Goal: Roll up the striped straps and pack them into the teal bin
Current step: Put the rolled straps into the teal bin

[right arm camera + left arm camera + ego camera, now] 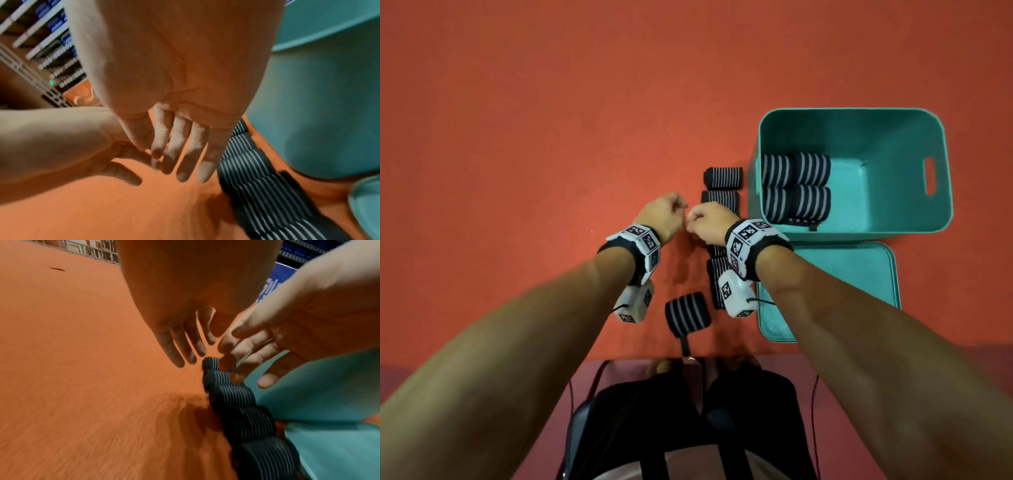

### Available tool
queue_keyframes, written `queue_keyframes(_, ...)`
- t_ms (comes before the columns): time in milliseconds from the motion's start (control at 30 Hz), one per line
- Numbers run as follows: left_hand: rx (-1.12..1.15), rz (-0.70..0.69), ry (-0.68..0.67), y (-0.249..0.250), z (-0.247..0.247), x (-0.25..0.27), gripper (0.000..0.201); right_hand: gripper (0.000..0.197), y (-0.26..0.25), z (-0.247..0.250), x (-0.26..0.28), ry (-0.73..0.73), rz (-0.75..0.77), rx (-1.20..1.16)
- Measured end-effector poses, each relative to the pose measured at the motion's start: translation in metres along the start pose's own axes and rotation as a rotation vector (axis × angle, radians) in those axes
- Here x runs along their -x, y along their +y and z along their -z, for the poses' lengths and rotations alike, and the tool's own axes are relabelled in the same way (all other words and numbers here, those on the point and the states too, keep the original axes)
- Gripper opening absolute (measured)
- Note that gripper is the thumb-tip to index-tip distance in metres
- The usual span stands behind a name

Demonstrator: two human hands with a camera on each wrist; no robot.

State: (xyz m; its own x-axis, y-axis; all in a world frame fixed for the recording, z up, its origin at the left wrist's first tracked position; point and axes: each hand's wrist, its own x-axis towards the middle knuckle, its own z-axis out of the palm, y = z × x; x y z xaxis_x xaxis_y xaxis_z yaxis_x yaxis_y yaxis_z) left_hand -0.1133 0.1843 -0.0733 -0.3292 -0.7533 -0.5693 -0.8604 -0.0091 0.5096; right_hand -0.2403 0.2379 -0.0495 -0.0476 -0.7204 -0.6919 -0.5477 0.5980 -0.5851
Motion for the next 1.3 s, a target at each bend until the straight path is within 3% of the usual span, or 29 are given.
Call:
queue_keyframes(67,-0.034,0.034,-0.139,-0.022,-0.02,0.016,0.022,0.001,0.02,-0.02,0.003,-0.061,-0.032,0.119)
queue_keyframes(167,-0.081,0.091,-0.298,-0.049,-0.049,0.036,0.022,0.021,0.047,-0.051,0.009,-0.173,-0.098,0.266)
queue_keyframes(267,0.124,0.223,-0.306,-0.07,-0.074,0.05,0.007,0.039,0.059,-0.078,0.018,-0.308,-0.092,0.433)
queue_keyframes(367,0.338,0.313,-0.254,-0.08,-0.09,0.059,0.011,0.06,0.07,-0.094,0.024,-0.357,-0.037,0.531)
queue_keyframes(533,0.342,0.312,-0.317,-0.084,-0.099,0.07,0.019,0.079,0.085,-0.103,0.026,-0.309,-0.008,0.583)
queue_keyframes(700,0.079,0.299,-0.475,-0.098,-0.099,0.072,0.051,0.073,0.083,-0.107,0.02,-0.324,-0.023,0.621)
queue_keyframes(833,-0.062,0.214,-0.482,-0.107,-0.1,0.071,0.066,0.063,0.086,-0.108,0.011,-0.349,-0.038,0.563)
queue_keyframes(1033,-0.083,0.175,-0.5,-0.112,-0.092,0.065,0.048,0.052,0.088,-0.107,0.004,-0.39,-0.014,0.485)
queue_keyframes(1300,0.271,0.276,-0.462,-0.111,-0.075,0.052,0.044,0.037,0.088,-0.091,-0.01,-0.346,-0.058,0.178)
